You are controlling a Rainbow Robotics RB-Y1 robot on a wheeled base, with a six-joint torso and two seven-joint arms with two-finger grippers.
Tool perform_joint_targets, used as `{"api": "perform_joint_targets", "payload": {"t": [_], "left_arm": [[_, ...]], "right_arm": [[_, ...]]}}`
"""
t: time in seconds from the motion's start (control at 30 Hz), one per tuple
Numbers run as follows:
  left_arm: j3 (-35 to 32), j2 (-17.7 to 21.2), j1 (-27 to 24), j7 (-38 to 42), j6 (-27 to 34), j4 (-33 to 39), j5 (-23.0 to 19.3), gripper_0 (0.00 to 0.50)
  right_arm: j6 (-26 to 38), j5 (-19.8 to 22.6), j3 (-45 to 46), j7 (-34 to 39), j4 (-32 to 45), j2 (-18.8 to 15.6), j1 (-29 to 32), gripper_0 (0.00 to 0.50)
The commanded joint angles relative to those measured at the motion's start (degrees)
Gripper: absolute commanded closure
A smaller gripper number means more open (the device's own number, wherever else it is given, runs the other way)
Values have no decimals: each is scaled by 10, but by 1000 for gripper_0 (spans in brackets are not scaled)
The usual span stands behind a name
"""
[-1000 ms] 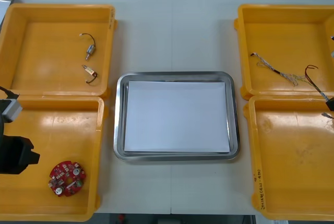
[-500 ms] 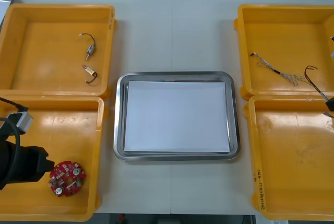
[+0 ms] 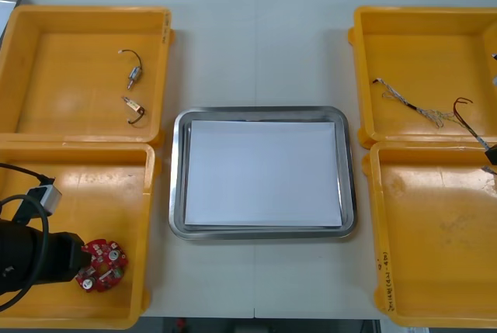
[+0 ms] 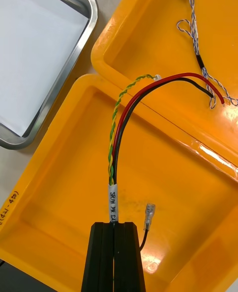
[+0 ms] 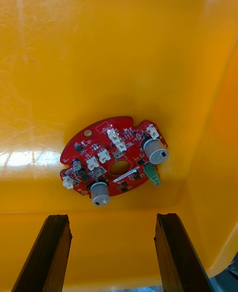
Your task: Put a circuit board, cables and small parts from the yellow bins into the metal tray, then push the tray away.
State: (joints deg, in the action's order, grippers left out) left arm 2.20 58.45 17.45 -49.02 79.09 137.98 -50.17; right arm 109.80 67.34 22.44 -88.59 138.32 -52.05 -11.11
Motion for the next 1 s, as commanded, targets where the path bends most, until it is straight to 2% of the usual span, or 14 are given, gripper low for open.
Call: {"api": "perform_joint_targets", "payload": {"t": [0.03, 0.23, 0.3, 0.4, 0.6, 0.77, 1.0], "left_arm": [[25, -8, 23, 51, -20, -10, 17, 0], [55, 0, 23, 49, -58, -39, 38, 0], [69, 4, 23, 50, -66, -43, 57, 0], [85, 6, 23, 55, -68, -44, 79, 0], [110, 16, 23, 66, -76, -44, 95, 0], [138, 20, 23, 78, -83, -44, 134, 0], [152, 22, 23, 89, -85, -44, 154, 0]], "right_arm": [[2, -7, -5, -4, 14, -23, -8, 500], [2, -8, -5, -4, 14, -23, -8, 500], [2, -8, -4, -4, 14, -23, -8, 500], [2, -7, -5, -2, 14, -23, -8, 500], [2, -8, -4, -1, 14, -23, -8, 500], [2, -11, -5, -2, 14, -23, -8, 500], [2, -13, -5, -2, 14, -23, -8, 500]]}}
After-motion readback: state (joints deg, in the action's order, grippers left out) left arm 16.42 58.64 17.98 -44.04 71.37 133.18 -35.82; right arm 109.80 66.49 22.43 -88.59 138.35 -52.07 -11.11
